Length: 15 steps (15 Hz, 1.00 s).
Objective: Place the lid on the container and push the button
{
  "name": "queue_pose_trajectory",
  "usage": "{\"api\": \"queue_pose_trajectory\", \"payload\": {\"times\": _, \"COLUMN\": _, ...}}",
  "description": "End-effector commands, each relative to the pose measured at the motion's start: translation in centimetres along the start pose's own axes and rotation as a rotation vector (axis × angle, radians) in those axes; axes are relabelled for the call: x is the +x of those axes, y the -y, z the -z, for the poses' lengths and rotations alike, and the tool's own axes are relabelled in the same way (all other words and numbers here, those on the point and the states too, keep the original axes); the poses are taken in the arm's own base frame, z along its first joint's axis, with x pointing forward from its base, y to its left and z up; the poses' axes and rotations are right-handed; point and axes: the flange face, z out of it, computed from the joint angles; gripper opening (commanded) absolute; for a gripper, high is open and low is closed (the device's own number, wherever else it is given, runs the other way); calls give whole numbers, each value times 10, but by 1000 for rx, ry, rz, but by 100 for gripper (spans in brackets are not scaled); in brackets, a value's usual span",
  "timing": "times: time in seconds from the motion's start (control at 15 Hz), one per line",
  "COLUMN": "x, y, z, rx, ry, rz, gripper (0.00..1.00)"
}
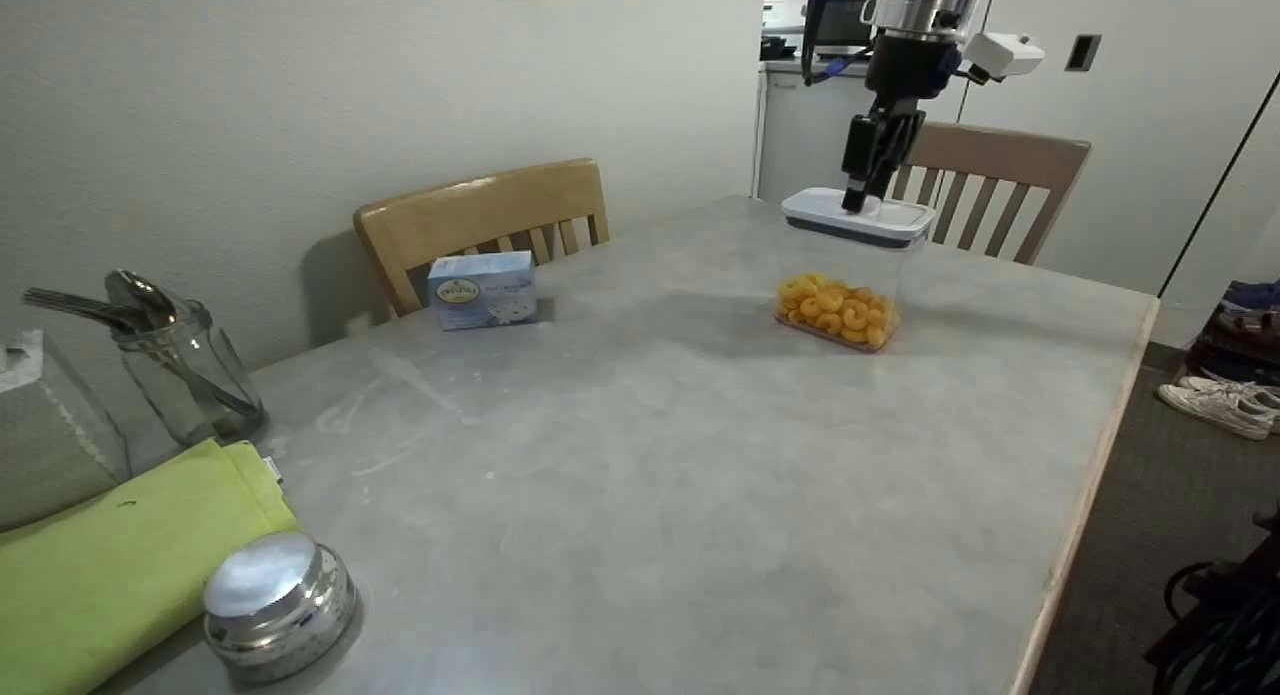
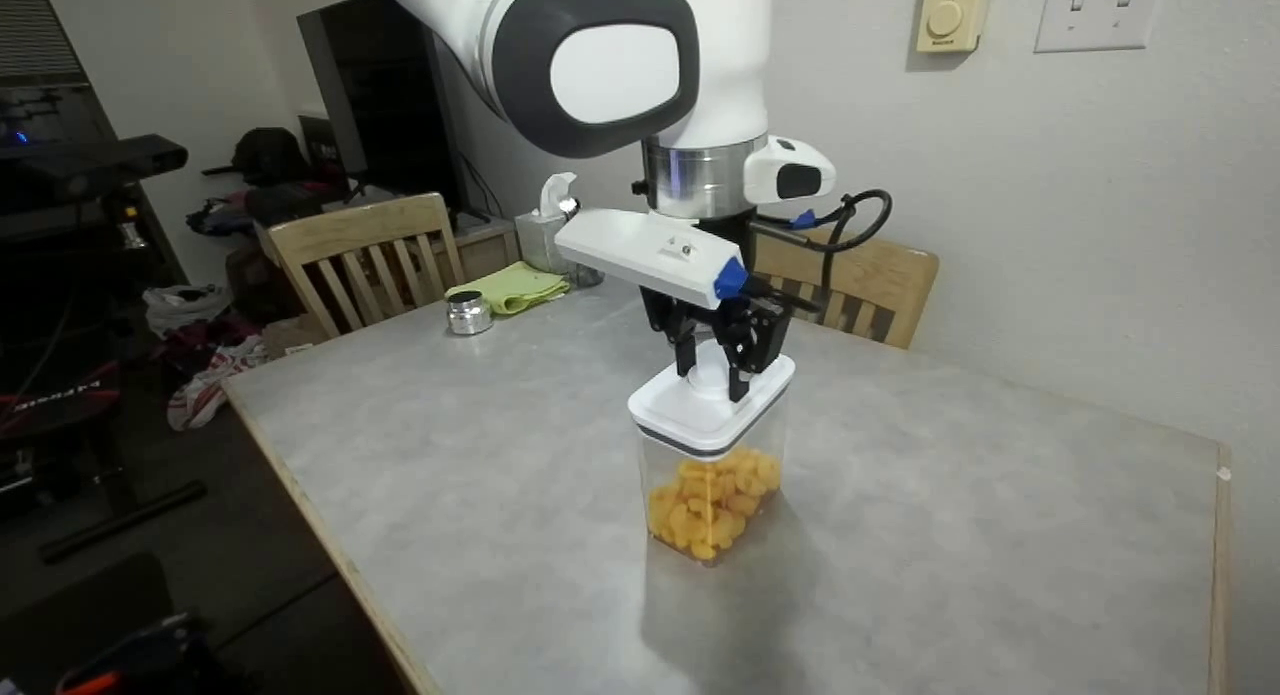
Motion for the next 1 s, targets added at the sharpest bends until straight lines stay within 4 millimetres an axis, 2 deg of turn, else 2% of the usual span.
{"api": "queue_pose_trajectory", "payload": {"times": 0.0, "x": -3, "y": 1, "z": 3, "rx": 4, "ry": -21, "rz": 12, "gripper": 94}}
{"api": "queue_pose_trajectory", "payload": {"times": 0.13, "x": -2, "y": 4, "z": 8, "rx": -2, "ry": -30, "rz": 12, "gripper": 100}}
{"api": "queue_pose_trajectory", "payload": {"times": 0.4, "x": 1, "y": 12, "z": 21, "rx": -11, "ry": -42, "rz": 1, "gripper": 100}}
{"api": "queue_pose_trajectory", "payload": {"times": 0.47, "x": 2, "y": 12, "z": 24, "rx": -18, "ry": -41, "rz": -17, "gripper": 75}}
{"api": "queue_pose_trajectory", "payload": {"times": 0.53, "x": 3, "y": 13, "z": 26, "rx": -23, "ry": -44, "rz": -32, "gripper": 73}}
{"api": "queue_pose_trajectory", "payload": {"times": 0.93, "x": 3, "y": 13, "z": 26, "rx": -31, "ry": -45, "rz": -102, "gripper": 31}}
